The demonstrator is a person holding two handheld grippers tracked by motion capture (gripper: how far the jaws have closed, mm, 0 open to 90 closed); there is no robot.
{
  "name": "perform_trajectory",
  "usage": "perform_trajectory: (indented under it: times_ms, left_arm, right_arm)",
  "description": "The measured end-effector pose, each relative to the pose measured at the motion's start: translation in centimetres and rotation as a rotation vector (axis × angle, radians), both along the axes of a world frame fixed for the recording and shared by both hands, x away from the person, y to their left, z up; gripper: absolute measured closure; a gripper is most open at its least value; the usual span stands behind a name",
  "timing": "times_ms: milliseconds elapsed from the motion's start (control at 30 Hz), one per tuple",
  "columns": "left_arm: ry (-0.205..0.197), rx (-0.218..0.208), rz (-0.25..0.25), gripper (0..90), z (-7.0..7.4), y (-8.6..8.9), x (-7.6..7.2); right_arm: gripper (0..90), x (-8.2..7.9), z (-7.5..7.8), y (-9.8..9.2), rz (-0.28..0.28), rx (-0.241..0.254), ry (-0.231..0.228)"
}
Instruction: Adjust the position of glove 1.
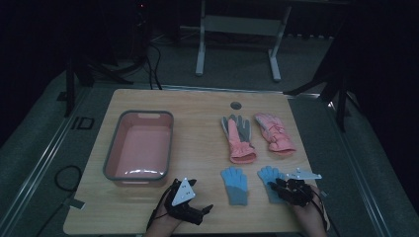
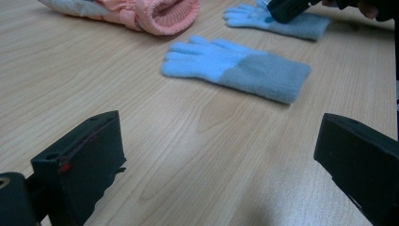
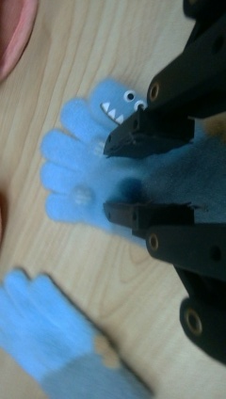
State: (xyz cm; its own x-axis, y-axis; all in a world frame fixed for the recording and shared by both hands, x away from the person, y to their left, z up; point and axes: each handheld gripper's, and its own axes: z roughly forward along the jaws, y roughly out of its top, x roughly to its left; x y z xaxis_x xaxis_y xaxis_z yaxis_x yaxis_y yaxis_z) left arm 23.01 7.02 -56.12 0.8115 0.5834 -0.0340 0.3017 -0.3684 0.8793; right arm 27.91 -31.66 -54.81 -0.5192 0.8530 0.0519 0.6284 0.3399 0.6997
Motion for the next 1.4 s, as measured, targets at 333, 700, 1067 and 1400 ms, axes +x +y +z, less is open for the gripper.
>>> perform_trajectory:
  times_ms: [333,700,1067,1400]
  left_arm:
    - [-0.009,0.004,-0.001,2.1,0.0,-0.1,-0.1]
    - [-0.012,0.006,-0.004,2.1,0.0,-0.1,-0.1]
    - [-0.012,0.006,-0.01,2.1,0.0,-0.1,-0.1]
    - [-0.018,0.009,-0.018,2.1,0.0,-0.2,-0.2]
  right_arm:
    - [85.4,-0.6,0.0,1.6,-0.114,-0.108,-0.056]
    - [86.2,-1.6,4.5,4.3,-0.16,-0.074,-0.139]
    - [86.2,-1.7,8.0,8.5,-0.118,0.005,-0.177]
    - [86.2,-2.1,7.0,11.5,-0.059,0.053,-0.102]
